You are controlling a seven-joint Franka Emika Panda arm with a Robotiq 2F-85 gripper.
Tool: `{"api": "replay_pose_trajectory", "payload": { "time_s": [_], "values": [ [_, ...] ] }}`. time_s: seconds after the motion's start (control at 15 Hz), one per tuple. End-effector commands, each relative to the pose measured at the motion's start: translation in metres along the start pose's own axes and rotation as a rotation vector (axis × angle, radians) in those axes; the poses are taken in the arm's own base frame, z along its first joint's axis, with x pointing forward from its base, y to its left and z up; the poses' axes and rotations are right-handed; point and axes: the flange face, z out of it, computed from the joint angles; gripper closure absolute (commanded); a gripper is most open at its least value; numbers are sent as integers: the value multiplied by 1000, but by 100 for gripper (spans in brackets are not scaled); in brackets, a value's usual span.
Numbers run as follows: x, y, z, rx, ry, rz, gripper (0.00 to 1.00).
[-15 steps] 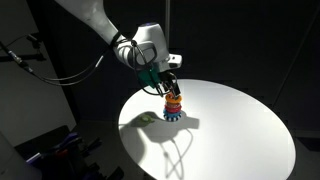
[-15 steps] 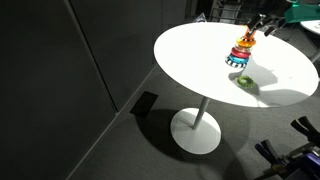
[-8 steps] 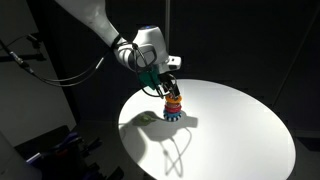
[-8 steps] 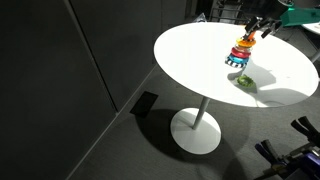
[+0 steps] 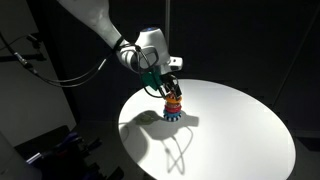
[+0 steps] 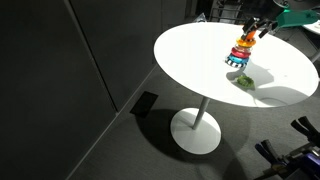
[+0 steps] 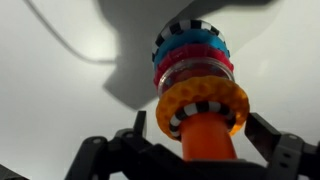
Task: Put the small white and black right on the table
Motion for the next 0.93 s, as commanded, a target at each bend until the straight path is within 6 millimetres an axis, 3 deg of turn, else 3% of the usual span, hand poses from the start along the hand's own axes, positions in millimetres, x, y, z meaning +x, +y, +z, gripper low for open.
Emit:
{"api": "replay_pose_trajectory", "payload": {
  "time_s": [0.0,0.13,0.27,0.4,0.87],
  "values": [
    [10,-1,5,-2,15,7,26],
    [11,-1,7,-3,14,8,32],
    [13,0,7,-4,17,8,49],
    [17,1,2,-5,26,12,59],
    [21,13,-13,-12,40,33,59]
  ]
}}
